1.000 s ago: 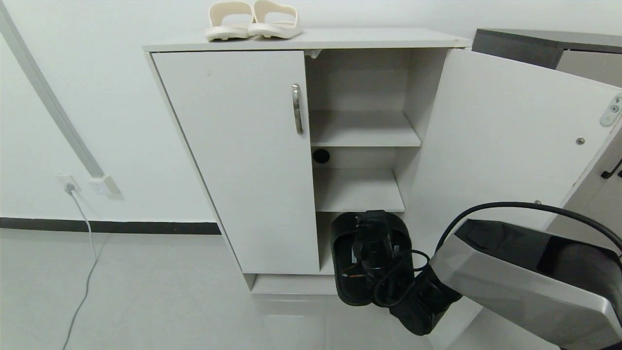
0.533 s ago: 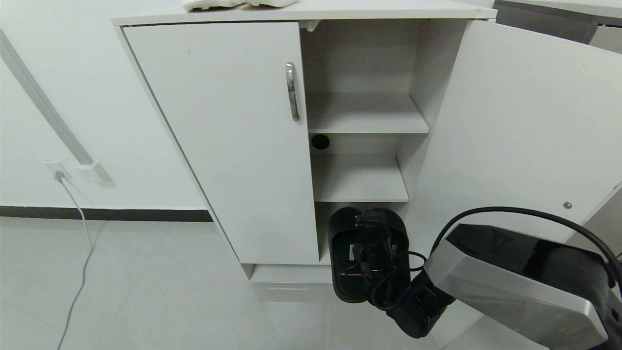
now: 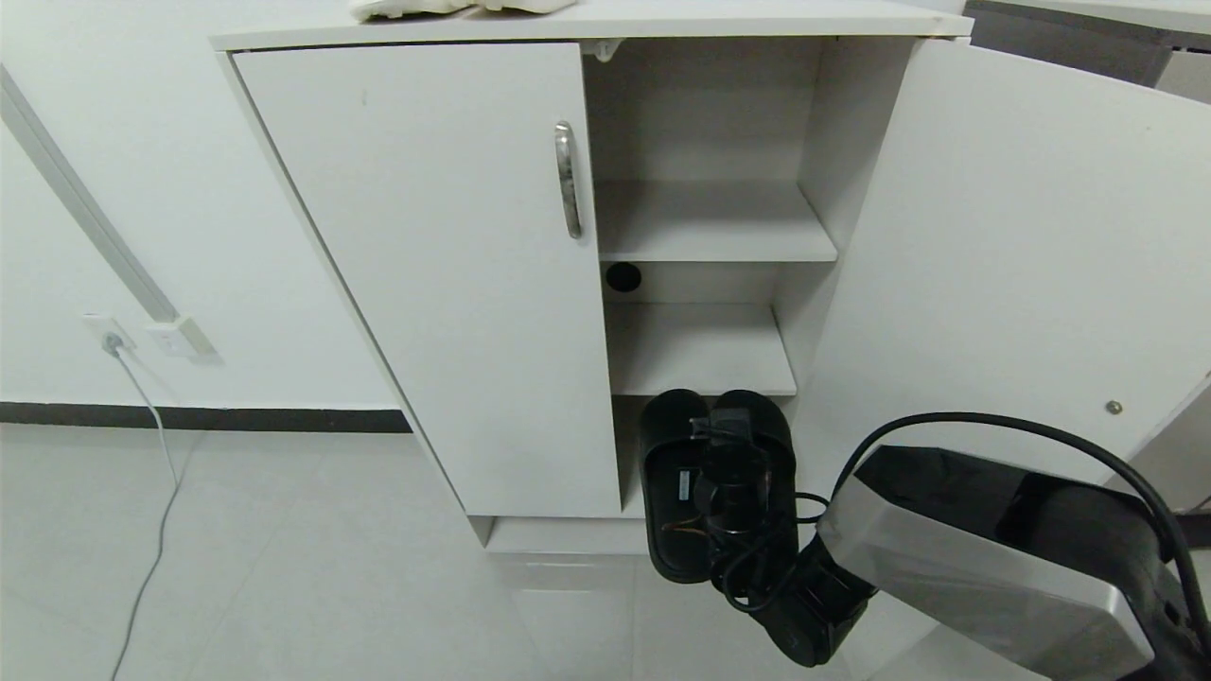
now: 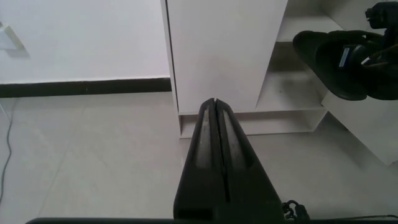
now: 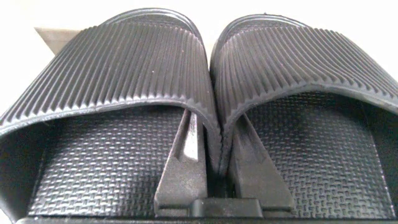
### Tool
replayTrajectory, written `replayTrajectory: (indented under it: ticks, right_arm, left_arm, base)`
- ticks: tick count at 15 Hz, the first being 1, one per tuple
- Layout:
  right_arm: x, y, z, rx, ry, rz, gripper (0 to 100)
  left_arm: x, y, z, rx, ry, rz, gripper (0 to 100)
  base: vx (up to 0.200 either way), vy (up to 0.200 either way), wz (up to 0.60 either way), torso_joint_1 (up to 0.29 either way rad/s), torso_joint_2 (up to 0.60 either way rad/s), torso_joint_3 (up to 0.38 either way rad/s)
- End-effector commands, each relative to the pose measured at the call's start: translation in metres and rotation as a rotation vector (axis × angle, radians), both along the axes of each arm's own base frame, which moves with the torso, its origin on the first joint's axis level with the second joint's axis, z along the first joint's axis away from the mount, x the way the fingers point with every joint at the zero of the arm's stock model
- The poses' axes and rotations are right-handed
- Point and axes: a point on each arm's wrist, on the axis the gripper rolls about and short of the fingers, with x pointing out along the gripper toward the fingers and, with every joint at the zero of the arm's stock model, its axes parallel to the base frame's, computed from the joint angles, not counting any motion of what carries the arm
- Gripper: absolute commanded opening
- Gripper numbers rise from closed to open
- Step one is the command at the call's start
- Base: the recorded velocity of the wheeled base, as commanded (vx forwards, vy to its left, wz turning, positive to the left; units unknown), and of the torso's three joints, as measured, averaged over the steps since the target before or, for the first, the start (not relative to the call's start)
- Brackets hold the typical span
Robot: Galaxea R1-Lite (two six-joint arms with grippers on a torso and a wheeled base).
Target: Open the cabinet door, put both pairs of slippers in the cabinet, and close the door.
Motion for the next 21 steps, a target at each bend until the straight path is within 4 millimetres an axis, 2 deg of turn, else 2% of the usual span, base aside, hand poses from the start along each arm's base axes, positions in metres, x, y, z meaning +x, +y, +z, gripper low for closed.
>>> replayTrajectory:
  ticks: [1, 11, 15, 21]
  right_arm:
    - [0.000, 0.000, 0.002, 0.001, -0.003, -0.001, 0]
    - [-0.001, 0.001, 0.005, -0.001, -0.013, -0.004, 0]
    - [0.004, 0.003, 0.010, -0.030, -0.028, 0.003, 0]
    - [0.035, 0.001, 0.013, -0.039, 0.004, -0.007, 0]
  left_arm:
    - [0.000, 0.000, 0.000, 0.000, 0.001, 0.000, 0]
    - [0.000, 0.000, 0.000, -0.006, 0.002, 0.003, 0]
    - [0.000, 0.000, 0.000, -0.011, 0.002, 0.003, 0]
    - [0.000, 0.000, 0.000, -0.011, 0.002, 0.005, 0]
  base:
    - [0.200, 0.000, 0.00, -0.007, 0.00, 0.007]
    - [0.200, 0.000, 0.00, 0.004, 0.00, 0.000]
    - [0.000, 0.000, 0.00, 0.000, 0.00, 0.000]
    - [0.000, 0.000, 0.00, 0.000, 0.00, 0.000]
